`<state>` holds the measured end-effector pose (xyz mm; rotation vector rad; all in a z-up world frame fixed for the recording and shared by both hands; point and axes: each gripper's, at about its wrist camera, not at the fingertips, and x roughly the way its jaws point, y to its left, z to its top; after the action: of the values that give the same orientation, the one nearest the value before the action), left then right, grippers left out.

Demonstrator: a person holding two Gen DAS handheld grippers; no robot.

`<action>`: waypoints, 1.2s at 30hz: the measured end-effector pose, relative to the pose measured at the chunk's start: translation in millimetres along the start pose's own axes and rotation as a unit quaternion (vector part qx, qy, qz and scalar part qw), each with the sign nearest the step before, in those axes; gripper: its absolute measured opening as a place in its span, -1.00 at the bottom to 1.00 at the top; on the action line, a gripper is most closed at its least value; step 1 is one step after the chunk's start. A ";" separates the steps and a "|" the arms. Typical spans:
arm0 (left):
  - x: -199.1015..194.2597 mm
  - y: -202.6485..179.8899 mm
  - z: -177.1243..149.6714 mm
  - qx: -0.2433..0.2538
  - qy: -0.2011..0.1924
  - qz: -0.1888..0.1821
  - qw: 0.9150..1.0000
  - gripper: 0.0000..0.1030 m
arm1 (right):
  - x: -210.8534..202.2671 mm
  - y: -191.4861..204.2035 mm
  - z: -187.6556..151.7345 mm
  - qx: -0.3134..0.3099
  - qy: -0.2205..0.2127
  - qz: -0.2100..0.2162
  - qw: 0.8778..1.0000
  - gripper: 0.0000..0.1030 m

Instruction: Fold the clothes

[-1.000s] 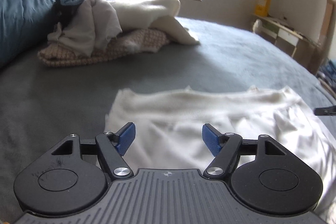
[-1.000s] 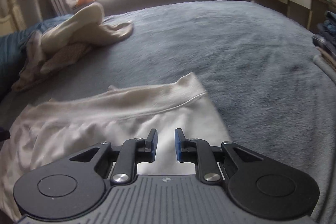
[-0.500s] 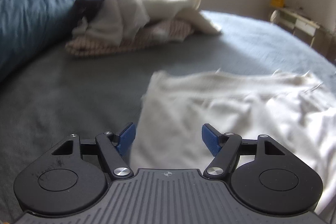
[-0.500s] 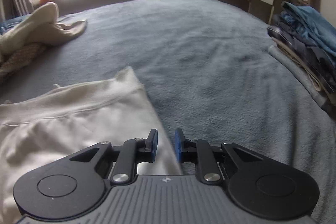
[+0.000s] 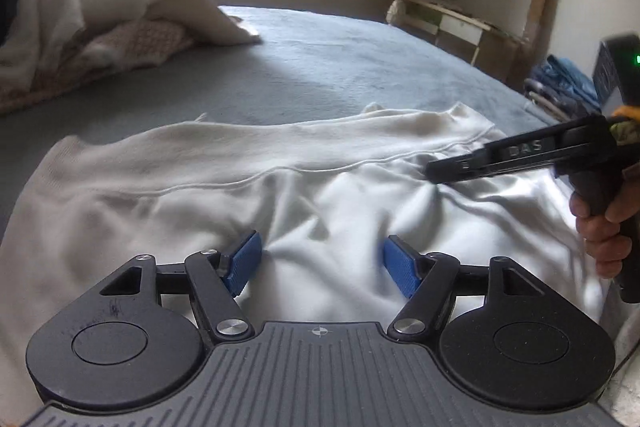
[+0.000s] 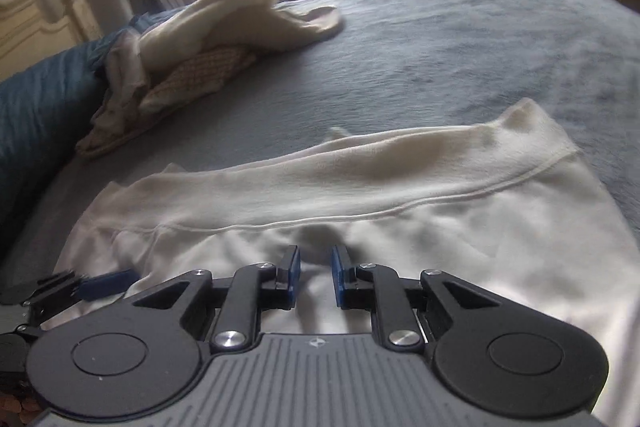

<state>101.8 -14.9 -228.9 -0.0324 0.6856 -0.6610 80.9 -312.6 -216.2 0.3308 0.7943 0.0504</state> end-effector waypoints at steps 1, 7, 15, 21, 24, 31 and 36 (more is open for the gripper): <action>-6.5 8.6 -0.4 0.000 -0.001 0.009 1.000 0.35 | -4.0 -16.2 1.6 0.022 -0.004 -0.010 1.000 -0.67; -36.3 44.5 2.8 -0.003 -0.007 0.070 0.998 0.33 | -43.5 -109.0 4.4 0.149 -0.045 -0.092 0.984 -0.77; -26.7 -5.8 24.8 -0.016 -0.035 -0.034 0.999 0.39 | -34.6 -43.6 2.4 0.125 -0.022 0.015 0.992 -0.72; -1.9 -27.2 -6.6 -0.007 0.032 -0.064 0.997 0.35 | -15.4 -3.3 -17.5 0.071 0.051 0.044 0.995 -0.73; -25.5 3.8 -15.6 -0.028 0.025 -0.033 0.999 0.24 | -36.2 -55.7 -22.7 0.150 0.028 0.007 0.988 -0.77; -74.4 23.3 -16.5 -0.022 0.001 0.058 0.998 0.41 | -91.7 -116.4 -34.2 0.248 -0.009 -0.093 0.964 -0.85; -73.3 -19.5 -3.4 -0.002 -0.025 -0.016 1.000 0.43 | -84.3 -63.2 -35.1 0.205 0.016 -0.018 0.978 -0.82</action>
<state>46.5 12.4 -184.6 -0.0642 0.6388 -0.6877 -8.1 -377.0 -200.4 0.7072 0.8414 -0.1451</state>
